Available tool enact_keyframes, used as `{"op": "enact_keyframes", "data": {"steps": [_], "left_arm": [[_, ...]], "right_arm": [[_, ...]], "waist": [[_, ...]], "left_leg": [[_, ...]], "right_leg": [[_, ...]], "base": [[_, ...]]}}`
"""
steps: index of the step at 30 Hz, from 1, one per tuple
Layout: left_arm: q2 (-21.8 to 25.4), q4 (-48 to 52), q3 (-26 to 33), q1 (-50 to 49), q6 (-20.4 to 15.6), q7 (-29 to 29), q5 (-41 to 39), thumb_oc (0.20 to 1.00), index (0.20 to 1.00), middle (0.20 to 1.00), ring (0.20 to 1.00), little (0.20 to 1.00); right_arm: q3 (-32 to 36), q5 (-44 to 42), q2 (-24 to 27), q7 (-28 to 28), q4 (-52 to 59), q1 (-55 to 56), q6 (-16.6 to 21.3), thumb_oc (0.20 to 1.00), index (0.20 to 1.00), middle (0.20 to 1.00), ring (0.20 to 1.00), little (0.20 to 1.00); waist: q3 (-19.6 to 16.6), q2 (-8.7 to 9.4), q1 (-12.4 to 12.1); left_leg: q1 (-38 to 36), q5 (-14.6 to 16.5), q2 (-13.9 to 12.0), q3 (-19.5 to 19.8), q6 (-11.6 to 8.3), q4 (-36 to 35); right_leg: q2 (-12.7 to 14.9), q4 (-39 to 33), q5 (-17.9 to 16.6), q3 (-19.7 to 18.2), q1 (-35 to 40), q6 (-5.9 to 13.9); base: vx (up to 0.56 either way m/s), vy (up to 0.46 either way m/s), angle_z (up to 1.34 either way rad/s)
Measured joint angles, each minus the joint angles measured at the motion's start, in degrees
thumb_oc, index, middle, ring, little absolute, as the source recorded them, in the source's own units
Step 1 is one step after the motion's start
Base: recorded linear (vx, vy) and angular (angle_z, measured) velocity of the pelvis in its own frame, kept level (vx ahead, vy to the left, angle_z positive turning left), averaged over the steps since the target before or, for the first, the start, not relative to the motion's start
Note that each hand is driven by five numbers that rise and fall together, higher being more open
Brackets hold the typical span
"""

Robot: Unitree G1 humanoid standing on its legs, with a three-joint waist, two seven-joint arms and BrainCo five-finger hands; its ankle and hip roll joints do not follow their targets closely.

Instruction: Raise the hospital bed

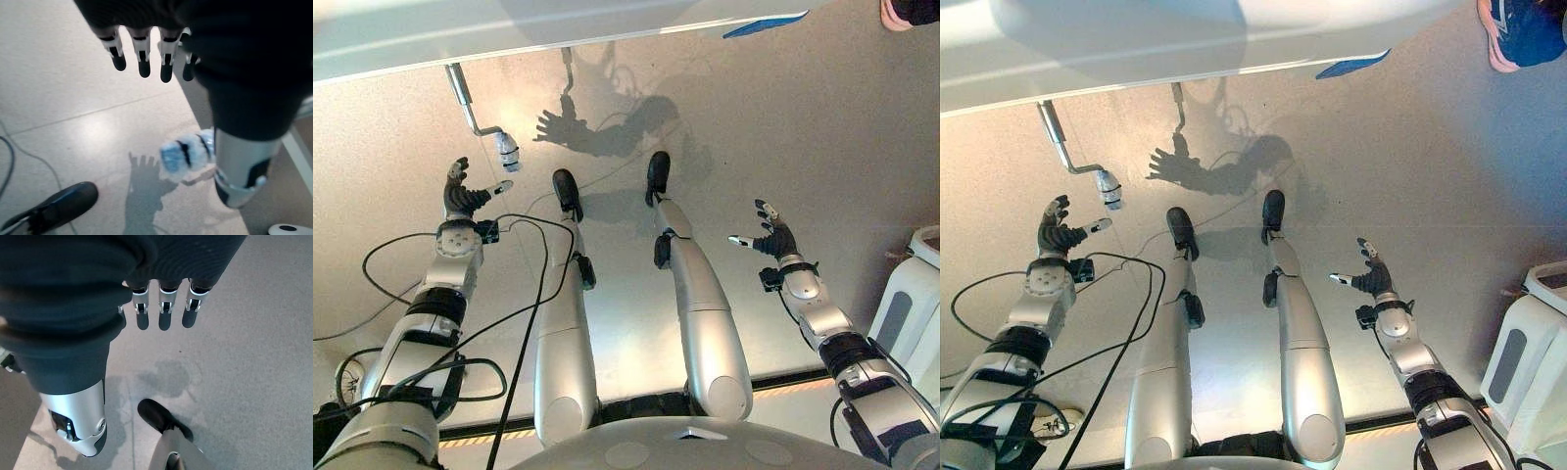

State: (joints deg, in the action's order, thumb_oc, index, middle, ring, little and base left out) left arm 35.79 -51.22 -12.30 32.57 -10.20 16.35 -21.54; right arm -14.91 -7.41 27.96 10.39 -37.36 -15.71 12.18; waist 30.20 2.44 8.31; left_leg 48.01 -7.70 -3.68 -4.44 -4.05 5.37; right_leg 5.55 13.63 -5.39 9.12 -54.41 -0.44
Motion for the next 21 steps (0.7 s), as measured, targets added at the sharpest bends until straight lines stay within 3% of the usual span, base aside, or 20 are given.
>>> {"op": "enact_keyframes", "data": {"steps": [21], "left_arm": [[1.9,-4.3,-7.1,10.7,2.2,-0.4,2.8,1.0,1.0,1.0,1.0,1.0]], "right_arm": [[-4.0,0.0,0.0,-0.3,-2.0,-1.1,0.0,1.0,1.0,1.0,1.0,1.0]], "waist": [[0.0,0.25,2.0]], "left_leg": [[0.3,-0.1,-0.3,0.0,-0.1,0.3]], "right_leg": [[-0.3,-0.2,-0.3,0.1,-0.1,-0.41]], "base": [[0.0,0.0,0.0]]}}
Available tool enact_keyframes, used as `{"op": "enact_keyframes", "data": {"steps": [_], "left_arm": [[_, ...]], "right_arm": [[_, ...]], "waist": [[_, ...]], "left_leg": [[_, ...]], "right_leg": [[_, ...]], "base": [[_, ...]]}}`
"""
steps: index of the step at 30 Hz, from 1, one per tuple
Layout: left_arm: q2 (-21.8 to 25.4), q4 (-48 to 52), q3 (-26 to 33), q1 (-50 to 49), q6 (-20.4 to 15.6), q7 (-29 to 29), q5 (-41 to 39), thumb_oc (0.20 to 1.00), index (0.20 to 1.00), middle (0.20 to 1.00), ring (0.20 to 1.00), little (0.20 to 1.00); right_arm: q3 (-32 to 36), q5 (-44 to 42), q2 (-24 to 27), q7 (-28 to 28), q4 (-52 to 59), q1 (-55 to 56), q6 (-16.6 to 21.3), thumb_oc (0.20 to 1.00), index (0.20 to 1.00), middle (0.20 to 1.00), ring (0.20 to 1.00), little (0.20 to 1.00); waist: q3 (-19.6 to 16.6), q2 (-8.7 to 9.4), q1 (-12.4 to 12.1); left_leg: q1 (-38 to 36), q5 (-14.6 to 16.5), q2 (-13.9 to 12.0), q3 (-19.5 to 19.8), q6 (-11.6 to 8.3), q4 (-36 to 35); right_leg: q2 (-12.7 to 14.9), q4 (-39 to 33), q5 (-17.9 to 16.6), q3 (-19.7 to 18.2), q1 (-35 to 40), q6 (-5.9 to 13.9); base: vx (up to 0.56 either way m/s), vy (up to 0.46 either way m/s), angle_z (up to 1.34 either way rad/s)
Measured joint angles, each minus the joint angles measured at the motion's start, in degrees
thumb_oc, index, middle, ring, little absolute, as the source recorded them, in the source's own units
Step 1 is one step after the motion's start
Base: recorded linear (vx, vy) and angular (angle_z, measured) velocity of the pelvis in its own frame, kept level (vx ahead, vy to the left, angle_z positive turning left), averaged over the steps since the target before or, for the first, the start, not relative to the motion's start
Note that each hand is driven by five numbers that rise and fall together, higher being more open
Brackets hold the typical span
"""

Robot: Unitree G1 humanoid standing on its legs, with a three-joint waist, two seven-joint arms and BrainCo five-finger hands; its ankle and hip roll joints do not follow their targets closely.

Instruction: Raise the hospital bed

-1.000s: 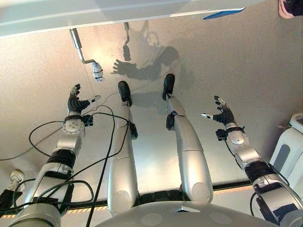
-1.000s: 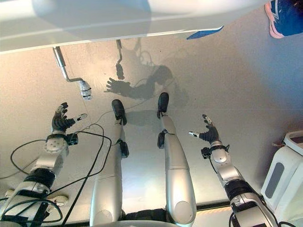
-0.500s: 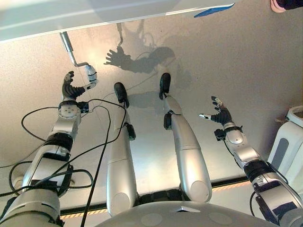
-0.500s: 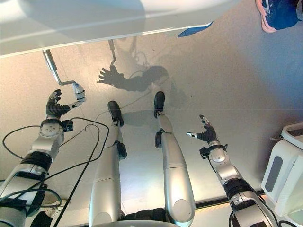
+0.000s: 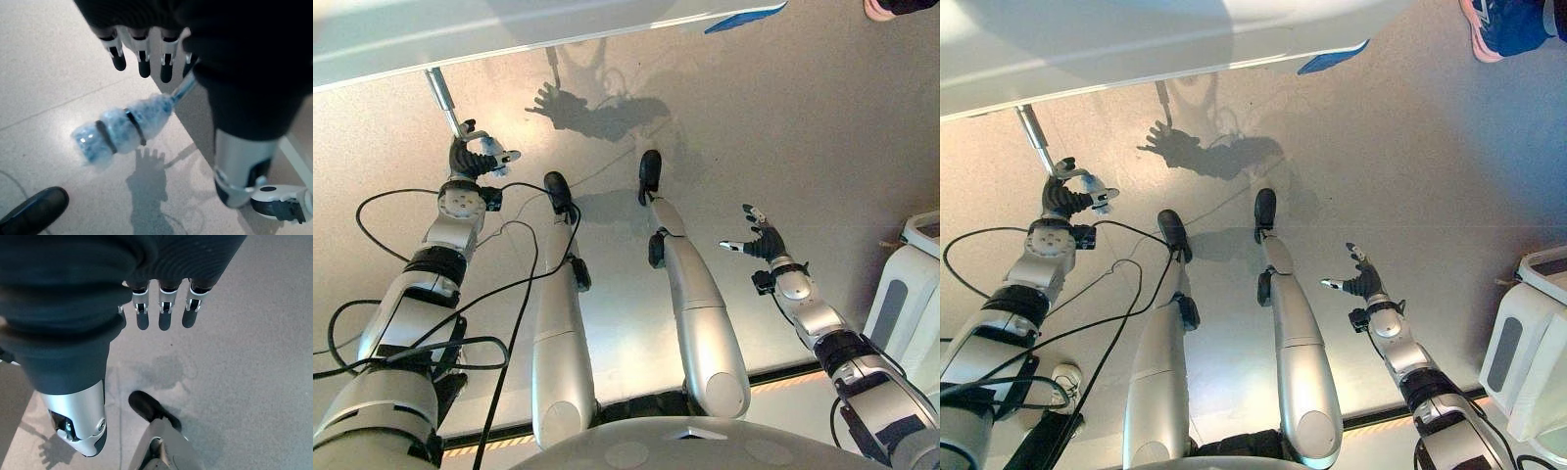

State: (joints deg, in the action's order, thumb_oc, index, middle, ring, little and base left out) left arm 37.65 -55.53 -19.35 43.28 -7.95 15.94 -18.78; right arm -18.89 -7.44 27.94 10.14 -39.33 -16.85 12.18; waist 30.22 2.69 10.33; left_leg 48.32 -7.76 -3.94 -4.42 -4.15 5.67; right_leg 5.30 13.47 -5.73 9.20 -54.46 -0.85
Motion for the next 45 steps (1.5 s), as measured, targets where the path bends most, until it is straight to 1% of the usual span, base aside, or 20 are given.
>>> {"op": "enact_keyframes", "data": {"steps": [6,12,18,33,34,35,45], "left_arm": [[-0.3,-2.6,-1.9,1.7,0.8,-0.2,0.0,1.0,1.0,1.0,1.0,1.0],[-1.2,-4.6,-2.0,3.0,1.4,-0.8,0.0,1.0,1.0,1.0,1.0,1.0],[-1.8,-6.6,-2.1,3.1,2.2,-1.0,-0.1,1.0,1.0,1.0,1.0,1.0],[-2.4,-6.8,-2.0,3.0,2.2,-1.5,-1.3,1.0,1.0,1.0,1.0,1.0],[-2.4,-6.8,-2.0,3.0,2.2,-1.5,-1.3,0.548,0.548,0.548,0.548,0.548],[-2.4,-6.8,-2.0,3.0,2.2,-1.5,-1.3,0.2,0.2,0.2,0.2,0.2],[-1.9,-6.6,-1.9,3.4,2.2,-1.4,-1.2,0.2,0.2,0.2,0.2,0.2]], "right_arm": [[-0.6,0.0,-0.2,0.0,-0.1,-0.6,0.0,1.0,1.0,1.0,1.0,1.0],[-2.0,0.0,-0.2,0.0,-0.6,-1.6,0.0,1.0,1.0,1.0,1.0,1.0],[-2.4,0.0,-0.3,0.1,-0.8,-2.4,0.0,1.0,1.0,1.0,1.0,1.0],[-2.5,0.0,-0.3,0.1,-1.3,-2.7,-0.1,1.0,1.0,1.0,1.0,1.0],[-2.5,0.0,-0.3,0.1,-1.3,-2.7,-0.1,1.0,1.0,1.0,1.0,1.0],[-2.5,0.0,-0.3,0.1,-1.4,-2.8,-0.1,1.0,1.0,1.0,1.0,1.0],[-2.5,0.0,-0.3,0.1,-1.5,-2.8,-0.1,1.0,1.0,1.0,1.0,1.0]], "waist": [[0.0,0.95,0.1],[0.0,1.04,0.3],[0.0,1.33,1.4],[0.0,1.33,1.3],[0.0,1.33,1.3],[0.0,1.33,1.3],[0.0,1.33,1.4]], "left_leg": [[0.0,0.0,0.0,0.0,0.0,0.1],[0.3,0.0,0.0,0.0,0.0,0.1],[0.3,0.0,0.0,0.0,0.0,0.1],[0.3,0.0,0.0,-0.1,0.0,0.2],[0.3,0.0,0.0,-0.1,0.0,0.2],[0.3,0.0,0.0,-0.1,0.0,0.2],[0.4,0.0,0.0,-0.1,0.0,0.2]], "right_leg": [[0.0,0.0,0.0,0.0,0.0,0.0],[0.0,0.0,-0.1,0.0,-0.3,-0.02],[0.0,0.0,-0.2,-0.1,-0.3,-0.08],[-0.1,-0.1,-0.2,-0.1,-0.3,-0.08],[0.0,-0.1,-0.2,-0.1,-0.3,-0.07],[0.0,-0.1,-0.2,-0.1,-0.3,-0.07],[0.0,-0.1,-0.2,-0.1,-0.3,-0.07]], "base": [[0.0,0.0,0.0],[0.0,0.0,0.0],[0.0,0.0,0.0],[0.0,0.0,0.0],[0.0,0.0,0.0],[0.0,0.0,0.0],[0.0,0.0,0.0]]}}
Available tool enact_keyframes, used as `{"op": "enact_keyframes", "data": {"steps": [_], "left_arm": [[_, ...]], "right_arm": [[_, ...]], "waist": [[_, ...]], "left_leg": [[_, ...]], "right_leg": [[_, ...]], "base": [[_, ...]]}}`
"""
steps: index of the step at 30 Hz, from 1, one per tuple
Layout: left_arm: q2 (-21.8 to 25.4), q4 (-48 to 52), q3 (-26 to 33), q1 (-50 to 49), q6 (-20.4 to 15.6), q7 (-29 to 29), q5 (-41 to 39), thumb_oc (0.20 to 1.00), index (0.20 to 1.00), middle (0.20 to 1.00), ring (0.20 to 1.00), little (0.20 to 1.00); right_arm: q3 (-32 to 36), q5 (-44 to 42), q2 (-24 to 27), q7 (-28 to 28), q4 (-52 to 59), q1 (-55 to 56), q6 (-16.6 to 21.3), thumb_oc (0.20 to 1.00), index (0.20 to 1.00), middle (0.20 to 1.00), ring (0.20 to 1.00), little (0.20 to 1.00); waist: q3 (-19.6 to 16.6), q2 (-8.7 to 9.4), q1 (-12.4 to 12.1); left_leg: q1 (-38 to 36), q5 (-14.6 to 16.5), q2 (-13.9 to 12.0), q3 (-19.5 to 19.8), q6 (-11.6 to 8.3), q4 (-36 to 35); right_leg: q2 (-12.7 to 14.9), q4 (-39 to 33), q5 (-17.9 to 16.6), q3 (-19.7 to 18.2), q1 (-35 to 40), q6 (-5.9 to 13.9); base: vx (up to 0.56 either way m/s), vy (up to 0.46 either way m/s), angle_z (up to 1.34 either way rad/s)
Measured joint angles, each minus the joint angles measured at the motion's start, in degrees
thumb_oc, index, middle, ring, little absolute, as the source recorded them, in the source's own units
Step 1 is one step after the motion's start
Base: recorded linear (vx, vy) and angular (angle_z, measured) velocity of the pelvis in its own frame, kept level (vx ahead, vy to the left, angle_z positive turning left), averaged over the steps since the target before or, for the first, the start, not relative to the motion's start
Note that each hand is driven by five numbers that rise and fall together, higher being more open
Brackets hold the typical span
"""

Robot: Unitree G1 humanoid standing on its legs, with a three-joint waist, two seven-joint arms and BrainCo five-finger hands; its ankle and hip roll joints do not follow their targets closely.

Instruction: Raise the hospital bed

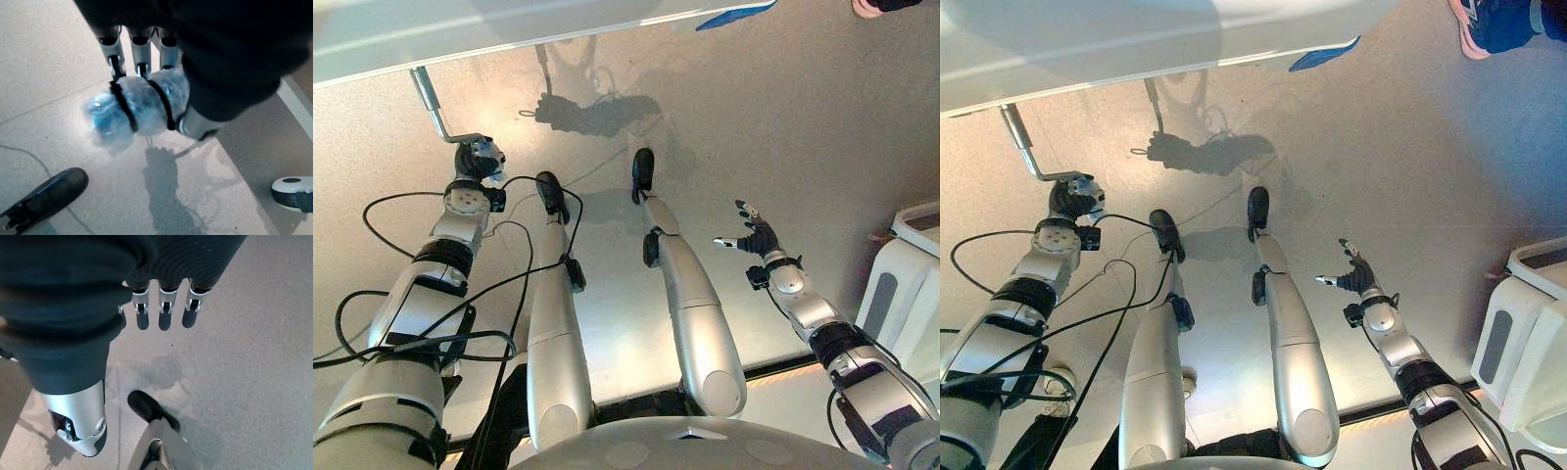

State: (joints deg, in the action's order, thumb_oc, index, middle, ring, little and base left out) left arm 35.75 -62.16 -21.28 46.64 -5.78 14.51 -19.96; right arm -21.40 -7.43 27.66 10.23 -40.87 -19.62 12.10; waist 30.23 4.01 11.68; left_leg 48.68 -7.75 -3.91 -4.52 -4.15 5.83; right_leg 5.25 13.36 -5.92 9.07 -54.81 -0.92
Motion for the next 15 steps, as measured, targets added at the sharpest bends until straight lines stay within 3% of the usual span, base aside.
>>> {"op": "enact_keyframes", "data": {"steps": [15], "left_arm": [[-0.4,0.5,0.0,0.1,-0.2,0.1,0.1,0.2,0.2,0.2,0.2,0.2]], "right_arm": [[-0.1,0.0,0.0,0.0,-0.1,0.0,0.0,1.0,1.0,1.0,1.0,1.0]], "waist": [[0.0,0.0,0.0]], "left_leg": [[0.0,0.0,0.0,0.0,0.0,0.0]], "right_leg": [[0.0,0.0,0.0,0.0,-0.1,0.01]], "base": [[0.0,0.0,0.0]]}}
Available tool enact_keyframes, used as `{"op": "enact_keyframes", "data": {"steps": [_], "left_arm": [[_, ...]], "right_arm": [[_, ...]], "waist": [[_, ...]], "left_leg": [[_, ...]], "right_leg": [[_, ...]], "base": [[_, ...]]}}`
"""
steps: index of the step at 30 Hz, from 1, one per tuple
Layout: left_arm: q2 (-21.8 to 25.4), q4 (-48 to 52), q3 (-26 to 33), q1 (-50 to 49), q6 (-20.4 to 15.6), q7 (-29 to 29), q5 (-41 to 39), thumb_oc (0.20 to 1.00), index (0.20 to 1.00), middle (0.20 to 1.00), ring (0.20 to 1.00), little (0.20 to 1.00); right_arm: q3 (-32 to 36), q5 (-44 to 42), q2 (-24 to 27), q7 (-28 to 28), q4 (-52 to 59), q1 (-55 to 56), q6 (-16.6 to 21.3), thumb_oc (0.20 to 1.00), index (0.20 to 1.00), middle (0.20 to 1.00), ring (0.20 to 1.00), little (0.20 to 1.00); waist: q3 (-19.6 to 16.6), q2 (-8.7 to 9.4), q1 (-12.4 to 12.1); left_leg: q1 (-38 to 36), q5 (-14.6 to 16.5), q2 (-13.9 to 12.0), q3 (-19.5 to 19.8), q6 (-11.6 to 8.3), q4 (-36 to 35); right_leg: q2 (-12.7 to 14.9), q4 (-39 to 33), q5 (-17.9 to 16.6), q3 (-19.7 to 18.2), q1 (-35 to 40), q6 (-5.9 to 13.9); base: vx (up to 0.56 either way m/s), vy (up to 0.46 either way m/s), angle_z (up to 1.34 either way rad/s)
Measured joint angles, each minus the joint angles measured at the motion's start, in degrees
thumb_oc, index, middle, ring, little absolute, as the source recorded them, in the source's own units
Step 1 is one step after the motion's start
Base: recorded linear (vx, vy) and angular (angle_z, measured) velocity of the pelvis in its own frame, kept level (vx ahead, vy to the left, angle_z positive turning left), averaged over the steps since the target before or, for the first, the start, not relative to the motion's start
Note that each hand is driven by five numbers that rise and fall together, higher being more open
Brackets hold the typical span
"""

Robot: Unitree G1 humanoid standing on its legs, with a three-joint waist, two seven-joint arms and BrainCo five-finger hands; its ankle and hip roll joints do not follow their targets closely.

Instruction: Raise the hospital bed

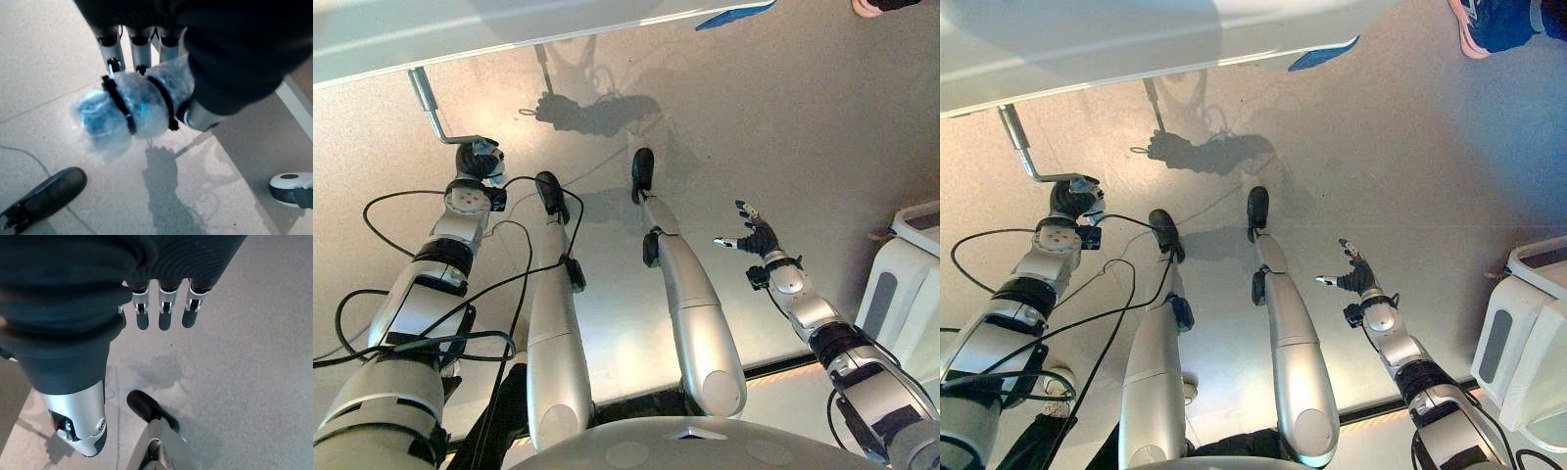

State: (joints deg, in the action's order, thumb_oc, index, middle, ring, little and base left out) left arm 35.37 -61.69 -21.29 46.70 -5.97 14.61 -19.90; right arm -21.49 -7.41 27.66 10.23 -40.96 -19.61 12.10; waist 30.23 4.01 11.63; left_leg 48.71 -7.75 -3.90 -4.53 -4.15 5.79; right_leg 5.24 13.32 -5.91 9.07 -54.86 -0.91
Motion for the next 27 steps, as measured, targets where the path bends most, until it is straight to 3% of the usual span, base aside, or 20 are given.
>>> {"op": "enact_keyframes", "data": {"steps": [2,3,4,5,27], "left_arm": [[-0.2,0.1,0.0,0.0,0.0,0.0,0.0,0.203,0.203,0.203,0.203,0.203],[-0.2,0.2,0.0,0.0,-0.1,0.0,0.0,0.718,0.718,0.718,0.718,0.718],[-0.3,0.2,0.0,0.0,-0.1,0.0,0.0,0.884,0.884,0.884,0.884,0.884],[-0.5,0.3,0.0,0.0,0.0,-0.2,-0.2,1.0,1.0,1.0,1.0,1.0],[-1.2,0.1,-1.2,0.3,0.0,-1.2,-1.7,1.0,1.0,1.0,1.0,1.0]], "right_arm": [[-0.1,0.0,0.0,0.0,0.0,0.0,0.0,1.0,1.0,1.0,1.0,1.0],[-0.3,0.0,0.0,0.0,0.0,0.0,0.0,1.0,1.0,1.0,1.0,1.0],[-0.5,0.0,0.0,0.0,0.0,0.0,0.0,1.0,1.0,1.0,1.0,1.0],[-0.9,0.0,0.0,0.0,0.0,0.0,0.0,1.0,1.0,1.0,1.0,1.0],[-1.7,0.0,0.0,0.0,0.0,-0.1,0.0,1.0,1.0,1.0,1.0,1.0]], "waist": [[0.0,0.0,0.0],[0.0,0.0,0.0],[0.0,0.0,0.0],[0.0,0.0,0.0],[0.0,0.0,0.1]], "left_leg": [[0.0,0.0,0.0,0.0,0.0,0.0],[0.0,0.0,0.0,0.0,0.0,0.0],[0.0,0.0,0.0,0.0,0.0,0.0],[0.1,0.0,0.0,0.0,0.0,0.0],[0.6,0.0,0.0,0.0,0.0,0.1]], "right_leg": [[0.0,0.0,0.0,0.0,0.0,0.0],[0.0,0.0,0.0,0.0,0.0,0.0],[0.0,0.0,0.0,0.0,-0.1,0.0],[0.0,0.0,0.0,0.0,-0.1,0.0],[0.0,0.0,-0.1,0.0,-0.5,-0.07]], "base": [[0.0,0.0,0.0],[0.0,0.0,0.0],[0.0,0.0,0.0],[0.0,0.0,0.0],[0.0,0.0,0.0]]}}
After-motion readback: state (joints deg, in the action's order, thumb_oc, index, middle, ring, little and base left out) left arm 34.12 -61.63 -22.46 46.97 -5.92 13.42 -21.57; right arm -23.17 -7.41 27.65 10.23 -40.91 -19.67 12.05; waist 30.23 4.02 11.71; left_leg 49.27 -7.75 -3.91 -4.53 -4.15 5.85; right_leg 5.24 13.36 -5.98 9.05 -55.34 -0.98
